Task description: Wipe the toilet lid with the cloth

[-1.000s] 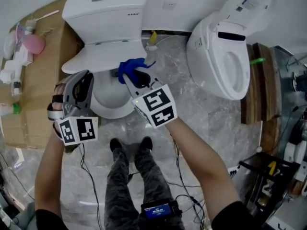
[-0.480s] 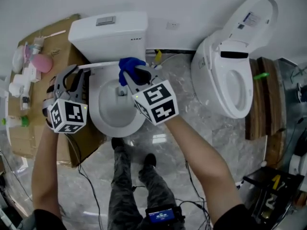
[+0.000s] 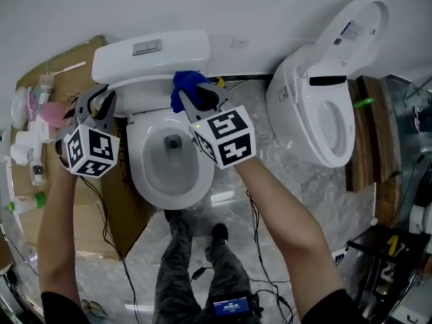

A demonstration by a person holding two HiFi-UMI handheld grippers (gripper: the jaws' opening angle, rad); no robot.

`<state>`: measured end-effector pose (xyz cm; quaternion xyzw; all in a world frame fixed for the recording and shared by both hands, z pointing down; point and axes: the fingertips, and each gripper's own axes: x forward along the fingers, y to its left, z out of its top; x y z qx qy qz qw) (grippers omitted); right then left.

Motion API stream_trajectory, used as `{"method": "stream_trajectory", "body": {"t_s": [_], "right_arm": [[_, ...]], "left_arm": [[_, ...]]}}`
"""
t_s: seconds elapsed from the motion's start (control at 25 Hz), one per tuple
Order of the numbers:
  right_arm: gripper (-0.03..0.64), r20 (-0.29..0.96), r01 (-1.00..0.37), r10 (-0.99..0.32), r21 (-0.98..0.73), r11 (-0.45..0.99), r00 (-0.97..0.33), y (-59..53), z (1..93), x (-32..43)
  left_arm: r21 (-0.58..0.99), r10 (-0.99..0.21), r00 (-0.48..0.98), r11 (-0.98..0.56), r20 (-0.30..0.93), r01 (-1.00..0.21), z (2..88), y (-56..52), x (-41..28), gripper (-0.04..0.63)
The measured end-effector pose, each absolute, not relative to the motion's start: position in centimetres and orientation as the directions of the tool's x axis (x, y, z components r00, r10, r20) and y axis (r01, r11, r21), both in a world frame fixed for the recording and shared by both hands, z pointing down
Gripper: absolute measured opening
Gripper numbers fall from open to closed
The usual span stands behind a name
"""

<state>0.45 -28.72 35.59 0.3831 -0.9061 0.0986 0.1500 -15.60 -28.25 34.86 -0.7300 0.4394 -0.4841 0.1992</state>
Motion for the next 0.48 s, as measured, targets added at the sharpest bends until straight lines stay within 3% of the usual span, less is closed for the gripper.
{"method": "stream_trajectory", "body": {"t_s": [0.48], "right_arm": [[0.057,0.363,-0.756,-0.716,0.045,0.653,-0.597,-34.5,35.0,-4.3]], "left_arm": [[-0.640,-0.808,0.217,-0.571,0.547,-0.514,34.9,-36.1,-16.6,0.092]]}}
